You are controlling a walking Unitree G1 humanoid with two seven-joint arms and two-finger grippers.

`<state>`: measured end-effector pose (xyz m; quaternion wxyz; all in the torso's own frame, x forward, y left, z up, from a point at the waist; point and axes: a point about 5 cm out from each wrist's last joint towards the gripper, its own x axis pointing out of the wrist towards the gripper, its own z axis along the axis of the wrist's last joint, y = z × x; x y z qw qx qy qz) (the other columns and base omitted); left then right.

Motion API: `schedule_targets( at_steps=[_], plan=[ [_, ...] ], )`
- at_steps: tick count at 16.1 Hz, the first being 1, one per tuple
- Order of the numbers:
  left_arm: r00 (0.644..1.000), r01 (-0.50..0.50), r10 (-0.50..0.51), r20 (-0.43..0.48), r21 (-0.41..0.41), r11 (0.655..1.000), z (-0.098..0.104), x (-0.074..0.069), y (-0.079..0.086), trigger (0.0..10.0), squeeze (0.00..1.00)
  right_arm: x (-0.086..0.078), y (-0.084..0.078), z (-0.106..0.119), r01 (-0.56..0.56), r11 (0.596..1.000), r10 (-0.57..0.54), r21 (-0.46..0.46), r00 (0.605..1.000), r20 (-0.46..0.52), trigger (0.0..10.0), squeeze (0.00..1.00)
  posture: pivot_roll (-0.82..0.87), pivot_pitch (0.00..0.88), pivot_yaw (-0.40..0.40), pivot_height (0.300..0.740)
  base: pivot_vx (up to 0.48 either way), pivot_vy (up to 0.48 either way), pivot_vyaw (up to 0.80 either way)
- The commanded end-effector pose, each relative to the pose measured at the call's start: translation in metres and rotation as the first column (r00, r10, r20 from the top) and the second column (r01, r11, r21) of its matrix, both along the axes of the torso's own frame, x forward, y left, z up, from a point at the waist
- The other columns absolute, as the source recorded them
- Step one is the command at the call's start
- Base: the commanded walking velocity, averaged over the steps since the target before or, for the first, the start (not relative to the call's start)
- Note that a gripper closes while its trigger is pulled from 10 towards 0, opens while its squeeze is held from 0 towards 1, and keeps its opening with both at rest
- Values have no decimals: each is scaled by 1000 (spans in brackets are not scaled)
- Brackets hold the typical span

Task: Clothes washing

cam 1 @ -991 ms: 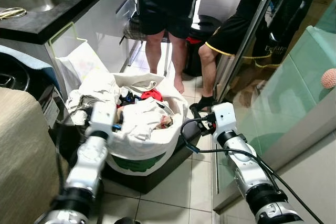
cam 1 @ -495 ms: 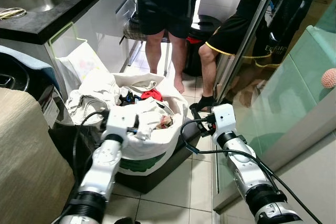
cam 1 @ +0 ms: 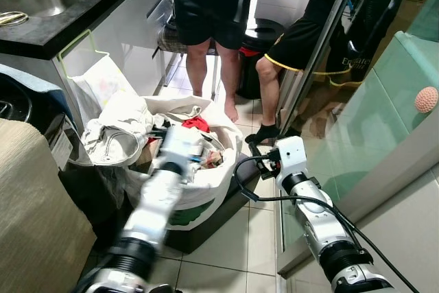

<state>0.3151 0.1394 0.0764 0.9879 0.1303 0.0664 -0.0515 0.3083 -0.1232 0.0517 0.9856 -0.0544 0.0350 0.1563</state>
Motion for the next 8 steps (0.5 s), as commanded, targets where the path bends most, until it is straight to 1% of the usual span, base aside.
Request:
schedule_targets(
  at_steps=[1, 2, 3, 5, 6, 8],
  plan=[
    [997, -70, 70, -43, 21, 997, -10, -5, 22, 10000, 0, 1, -3, 1, 2, 1000, -2, -13, 1000, 5, 10000, 0, 71, 0, -41, 740, 0, 0, 0],
    [995, -85, 86, -45, 30, 996, -11, -6, 29, 10000, 0, 1, -3, 1, 2, 1000, -1, -13, 1000, 5, 10000, 0, 72, 0, -41, 740, 0, 0, 0],
    [991, -119, 122, -53, 57, 991, -14, -9, 46, 10000, 0, 1, -3, 1, 1, 1000, -1, -14, 1000, 5, 10000, 0, 74, 0, -42, 740, 0, 0, 0],
    [986, -147, 153, -66, 90, 985, -18, -13, 60, 10000, 0, 1, -3, 1, 1, 1000, 0, -14, 1000, 4, 10000, 0, 76, 0, -44, 740, 0, 0, 0],
    [983, -155, 164, -83, 103, 983, -22, -16, 67, 10000, 0, 1, -3, 0, 0, 1000, 0, -15, 1000, 3, 10000, 0, 78, 0, -44, 740, 0, 0, 0],
    [981, -156, 167, -101, 114, 981, -27, -19, 70, 10000, 0, 2, -3, 1, 0, 1000, 1, -15, 1000, 3, 10000, 0, 76, 0, -42, 740, 0, 0, 0]
  ],
)
